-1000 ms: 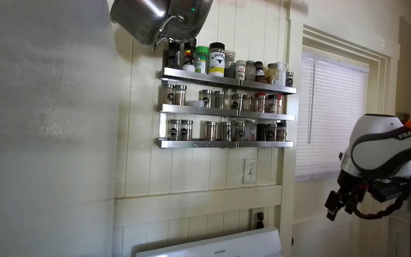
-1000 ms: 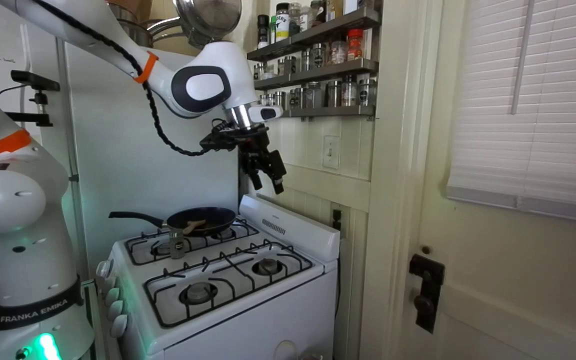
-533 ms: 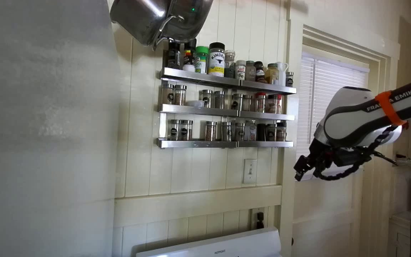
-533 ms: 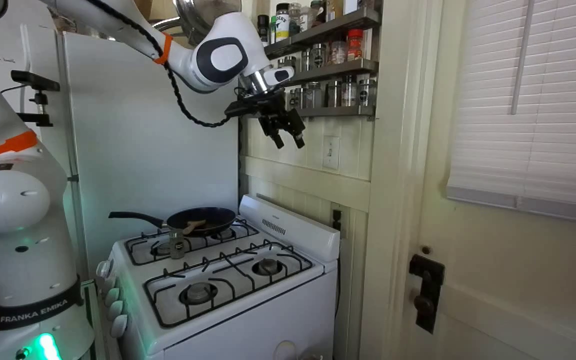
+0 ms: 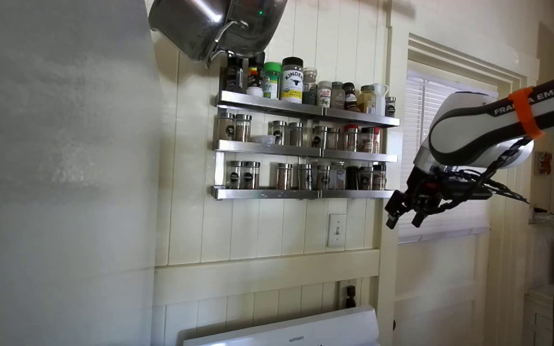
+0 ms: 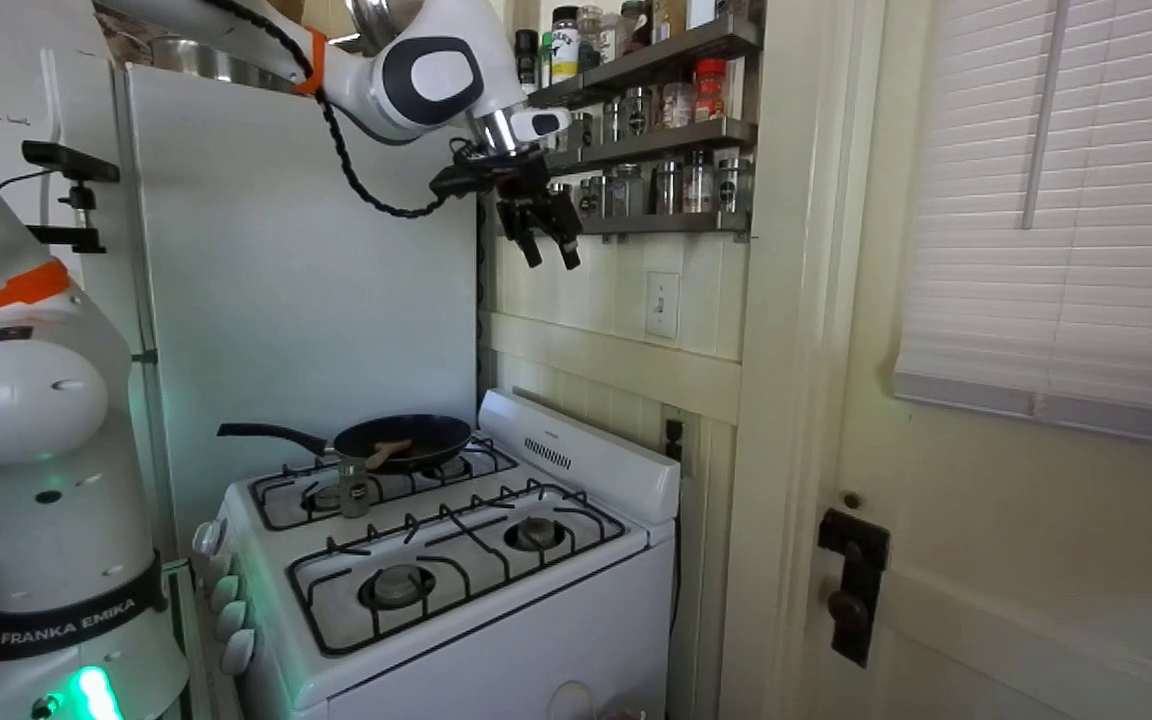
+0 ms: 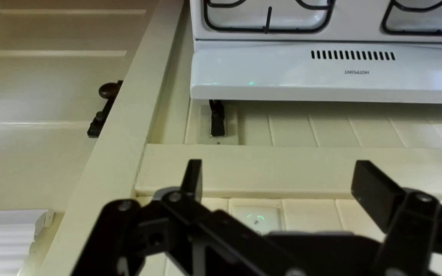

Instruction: Take the spice bottle off of the shelf and put it on the stove

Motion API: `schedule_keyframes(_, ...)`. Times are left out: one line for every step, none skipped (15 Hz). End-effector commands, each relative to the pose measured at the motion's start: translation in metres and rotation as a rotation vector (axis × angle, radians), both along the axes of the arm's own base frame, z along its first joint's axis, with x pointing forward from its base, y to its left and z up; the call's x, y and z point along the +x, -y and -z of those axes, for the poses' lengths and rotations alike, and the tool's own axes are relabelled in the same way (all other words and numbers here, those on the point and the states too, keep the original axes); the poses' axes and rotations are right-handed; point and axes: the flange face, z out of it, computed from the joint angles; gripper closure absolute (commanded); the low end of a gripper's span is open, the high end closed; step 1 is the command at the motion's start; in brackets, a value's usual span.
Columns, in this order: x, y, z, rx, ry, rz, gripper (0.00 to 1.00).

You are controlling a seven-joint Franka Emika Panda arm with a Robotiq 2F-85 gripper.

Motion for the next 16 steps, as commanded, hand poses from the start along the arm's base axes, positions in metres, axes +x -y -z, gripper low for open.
schedule_keyframes(-0.001,-0.02,-0.048,0.011,-0.005,-0.038,0.0)
schedule_keyframes(-0.001,-0.026,-0.063,0.025,-0.011,-0.059,0.0)
schedule_keyframes(0.0,-0.031,-0.08,0.048,-0.02,-0.064,0.0)
schedule_keyframes(-0.001,-0.036,-0.097,0.072,-0.038,-0.076,0.0)
schedule_keyframes(-0.002,-0.039,-0.114,0.079,-0.047,-0.066,0.0)
schedule_keyframes(-0.003,-0.04,-0.13,0.077,-0.057,-0.064,0.0)
schedule_keyframes(-0.002,-0.04,-0.144,0.086,-0.051,-0.067,0.0)
schedule_keyframes(-0.011,-0.037,-0.125,0.057,-0.024,-0.067,0.0)
schedule_keyframes(-0.011,-0.038,-0.139,0.061,-0.021,-0.069,0.0)
schedule_keyframes(-0.011,-0.038,-0.146,0.062,-0.019,-0.07,0.0)
schedule_keyframes(-0.008,-0.038,-0.148,0.063,-0.019,-0.071,0.0)
schedule_keyframes(-0.006,-0.038,-0.148,0.063,-0.021,-0.071,0.0)
schedule_keyframes(-0.003,-0.038,-0.145,0.063,-0.026,-0.07,0.0)
schedule_keyframes(-0.001,-0.038,-0.144,0.063,-0.03,-0.07,0.0)
schedule_keyframes(0.004,-0.039,-0.151,0.046,-0.014,-0.083,0.0)
schedule_keyframes(0.011,-0.039,-0.166,0.03,0.021,-0.093,0.0)
